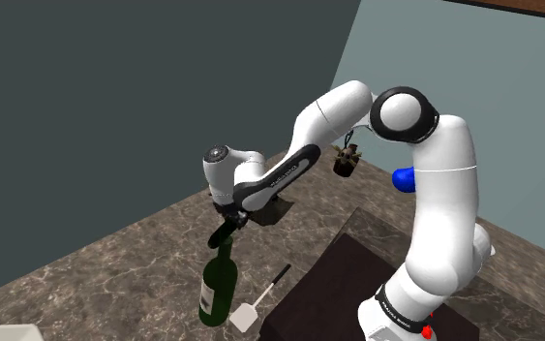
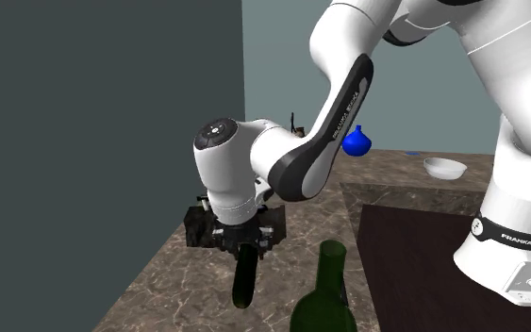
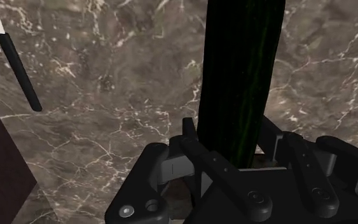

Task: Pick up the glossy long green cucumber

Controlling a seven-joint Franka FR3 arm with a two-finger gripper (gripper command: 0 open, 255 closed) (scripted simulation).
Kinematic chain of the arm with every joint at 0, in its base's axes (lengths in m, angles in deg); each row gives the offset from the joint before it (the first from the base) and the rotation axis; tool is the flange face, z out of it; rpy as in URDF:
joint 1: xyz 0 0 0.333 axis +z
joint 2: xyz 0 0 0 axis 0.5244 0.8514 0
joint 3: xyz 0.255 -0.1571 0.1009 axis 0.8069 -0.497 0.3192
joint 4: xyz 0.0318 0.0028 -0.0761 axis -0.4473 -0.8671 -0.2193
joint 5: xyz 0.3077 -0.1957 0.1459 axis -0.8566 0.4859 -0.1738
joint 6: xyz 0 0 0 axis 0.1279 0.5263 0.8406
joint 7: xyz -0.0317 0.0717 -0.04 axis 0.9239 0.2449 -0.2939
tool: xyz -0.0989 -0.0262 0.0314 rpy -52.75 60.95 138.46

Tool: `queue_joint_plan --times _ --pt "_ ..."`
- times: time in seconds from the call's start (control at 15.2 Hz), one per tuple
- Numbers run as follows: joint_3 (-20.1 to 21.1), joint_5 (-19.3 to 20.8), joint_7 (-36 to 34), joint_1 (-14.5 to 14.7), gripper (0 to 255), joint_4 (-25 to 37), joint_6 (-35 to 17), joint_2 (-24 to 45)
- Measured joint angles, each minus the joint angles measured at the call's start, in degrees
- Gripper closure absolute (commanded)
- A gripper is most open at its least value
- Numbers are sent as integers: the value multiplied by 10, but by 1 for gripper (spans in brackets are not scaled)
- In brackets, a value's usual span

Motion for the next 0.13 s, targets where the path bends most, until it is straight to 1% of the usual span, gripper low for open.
queue_joint_plan --times 0.13 --pt "5 -6 5 -4 255 -4 4 -10"
